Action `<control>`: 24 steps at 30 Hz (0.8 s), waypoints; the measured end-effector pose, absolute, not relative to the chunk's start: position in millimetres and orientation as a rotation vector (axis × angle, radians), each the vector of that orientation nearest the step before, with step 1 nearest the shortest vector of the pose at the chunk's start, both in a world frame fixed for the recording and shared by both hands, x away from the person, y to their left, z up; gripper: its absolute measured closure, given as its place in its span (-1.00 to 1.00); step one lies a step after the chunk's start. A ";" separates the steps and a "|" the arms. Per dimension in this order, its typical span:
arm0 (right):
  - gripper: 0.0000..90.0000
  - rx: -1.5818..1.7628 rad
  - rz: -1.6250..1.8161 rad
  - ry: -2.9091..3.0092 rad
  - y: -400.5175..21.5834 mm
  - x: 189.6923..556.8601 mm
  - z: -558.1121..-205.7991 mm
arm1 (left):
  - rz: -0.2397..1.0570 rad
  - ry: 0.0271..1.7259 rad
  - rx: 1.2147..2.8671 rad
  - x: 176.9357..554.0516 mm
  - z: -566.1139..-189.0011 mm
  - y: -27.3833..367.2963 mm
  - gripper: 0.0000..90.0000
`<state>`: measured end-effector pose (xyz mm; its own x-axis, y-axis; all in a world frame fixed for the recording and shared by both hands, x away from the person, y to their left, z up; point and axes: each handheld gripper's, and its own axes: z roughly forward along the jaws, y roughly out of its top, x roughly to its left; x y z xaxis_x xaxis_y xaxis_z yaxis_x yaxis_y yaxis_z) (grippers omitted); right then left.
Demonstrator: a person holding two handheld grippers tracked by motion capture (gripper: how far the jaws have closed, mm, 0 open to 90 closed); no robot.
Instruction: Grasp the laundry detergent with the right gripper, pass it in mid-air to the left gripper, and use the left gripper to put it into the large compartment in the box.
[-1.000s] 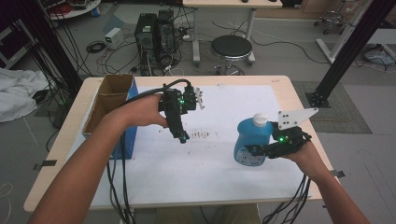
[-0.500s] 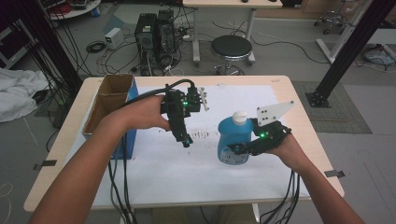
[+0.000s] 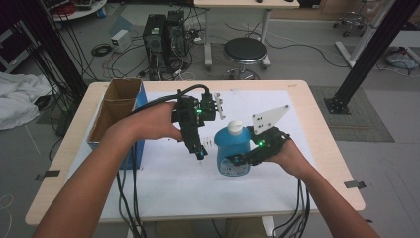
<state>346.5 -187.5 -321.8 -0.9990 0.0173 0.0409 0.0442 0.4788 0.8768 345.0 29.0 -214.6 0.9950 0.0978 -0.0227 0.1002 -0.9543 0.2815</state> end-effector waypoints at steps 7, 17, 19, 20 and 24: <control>0.01 -0.029 -1.562 -2.690 -170.6 348.9 -322.7 | -0.021 0.141 2.847 342.9 -210.6 23.9 -0.78; 0.01 -0.001 -1.551 -2.686 -153.0 349.5 -322.5 | -0.017 0.135 2.844 342.9 -205.6 14.7 -0.78; 0.01 0.002 -1.550 -2.685 -150.9 349.2 -322.1 | -0.015 0.133 2.839 343.2 -205.2 12.4 -0.78; 0.01 0.005 -1.551 -2.684 -149.5 349.3 -321.8 | -0.018 0.135 2.839 343.3 -205.1 11.5 -0.78; 0.01 0.008 -1.550 -2.681 -147.0 349.4 -321.4 | -0.017 0.131 2.839 343.8 -205.5 9.0 -0.78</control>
